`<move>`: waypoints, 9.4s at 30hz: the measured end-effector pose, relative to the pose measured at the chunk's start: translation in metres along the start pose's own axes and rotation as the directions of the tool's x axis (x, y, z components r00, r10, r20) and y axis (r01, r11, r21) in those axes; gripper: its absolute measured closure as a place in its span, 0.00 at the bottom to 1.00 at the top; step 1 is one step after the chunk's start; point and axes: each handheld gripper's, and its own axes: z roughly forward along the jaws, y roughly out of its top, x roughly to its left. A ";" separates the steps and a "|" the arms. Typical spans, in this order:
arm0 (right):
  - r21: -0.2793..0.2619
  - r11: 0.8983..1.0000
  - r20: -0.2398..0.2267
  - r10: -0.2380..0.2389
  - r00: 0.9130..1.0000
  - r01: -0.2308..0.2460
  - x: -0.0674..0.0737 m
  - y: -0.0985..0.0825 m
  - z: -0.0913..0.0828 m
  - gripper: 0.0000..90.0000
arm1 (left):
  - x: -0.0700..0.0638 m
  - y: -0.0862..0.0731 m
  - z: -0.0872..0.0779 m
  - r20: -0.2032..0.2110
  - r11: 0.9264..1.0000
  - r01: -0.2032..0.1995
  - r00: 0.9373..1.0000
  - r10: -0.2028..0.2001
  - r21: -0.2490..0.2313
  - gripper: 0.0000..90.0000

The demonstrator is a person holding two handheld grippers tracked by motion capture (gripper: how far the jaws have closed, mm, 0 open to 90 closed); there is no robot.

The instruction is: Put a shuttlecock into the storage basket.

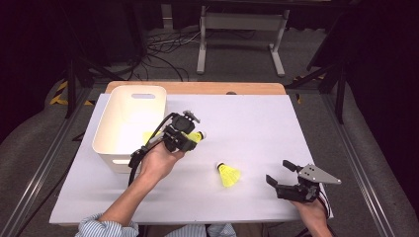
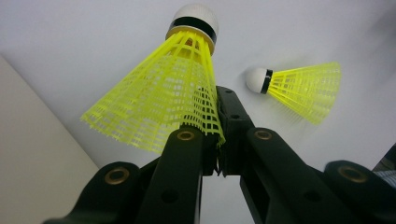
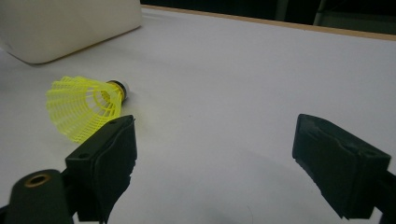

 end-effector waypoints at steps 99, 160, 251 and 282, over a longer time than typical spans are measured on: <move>0.005 1.000 -0.002 -0.004 1.000 0.004 0.000 0.000 0.001 0.16 | 0.063 0.009 -0.062 -0.015 0.986 0.136 0.990 -0.138 -0.097 0.98; 0.007 1.000 -0.003 -0.007 1.000 0.007 0.000 0.000 0.001 0.16 | 0.110 -0.011 -0.059 -0.074 0.956 0.273 0.957 -0.281 -0.105 0.98; 0.001 1.000 -0.011 -0.004 1.000 0.004 0.001 0.000 0.000 0.16 | 0.166 -0.002 0.010 -0.131 0.910 0.414 0.903 -0.408 0.023 0.96; 0.006 1.000 -0.009 -0.012 1.000 0.012 0.002 0.000 0.001 0.16 | 0.146 -0.009 -0.020 -0.115 0.926 0.378 0.919 -0.378 -0.022 0.56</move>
